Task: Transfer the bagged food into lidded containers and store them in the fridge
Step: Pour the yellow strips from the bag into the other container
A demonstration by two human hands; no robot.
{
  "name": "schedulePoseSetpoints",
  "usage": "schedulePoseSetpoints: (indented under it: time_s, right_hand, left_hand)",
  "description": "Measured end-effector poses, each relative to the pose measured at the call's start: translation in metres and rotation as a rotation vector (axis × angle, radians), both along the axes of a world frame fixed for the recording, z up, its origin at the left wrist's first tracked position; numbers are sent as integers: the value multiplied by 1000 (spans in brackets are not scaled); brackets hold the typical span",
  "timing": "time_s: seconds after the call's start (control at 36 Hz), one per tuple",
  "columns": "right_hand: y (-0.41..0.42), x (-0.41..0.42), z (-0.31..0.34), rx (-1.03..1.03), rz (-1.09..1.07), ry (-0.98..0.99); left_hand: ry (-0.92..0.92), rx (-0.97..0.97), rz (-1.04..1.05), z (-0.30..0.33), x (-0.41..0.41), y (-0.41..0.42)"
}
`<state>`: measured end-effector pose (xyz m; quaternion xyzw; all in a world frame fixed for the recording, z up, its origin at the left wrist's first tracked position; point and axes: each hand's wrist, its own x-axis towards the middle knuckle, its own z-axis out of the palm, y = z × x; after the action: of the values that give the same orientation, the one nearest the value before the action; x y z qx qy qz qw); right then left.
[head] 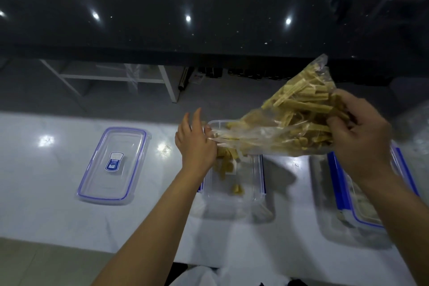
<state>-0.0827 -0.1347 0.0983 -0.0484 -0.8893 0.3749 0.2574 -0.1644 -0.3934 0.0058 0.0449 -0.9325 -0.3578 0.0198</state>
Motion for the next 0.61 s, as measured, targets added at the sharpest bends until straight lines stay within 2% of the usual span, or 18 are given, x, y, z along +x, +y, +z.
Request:
schedulePoseSetpoints:
  time_s: [0.14, 0.28, 0.5, 0.61]
  right_hand:
    - [2, -4, 2, -36, -11, -4]
    - [1, 0, 3, -10, 29, 5]
    - [3, 1, 6, 22, 43, 25]
    - [0, -4, 7, 117, 97, 38]
  left_hand:
    - [-31, -9, 12, -4, 1, -2]
    - [-78, 88, 6, -8, 1, -5]
    - [-41, 49, 8, -14, 7, -8]
    - [-48, 93, 12, -17, 9, -4]
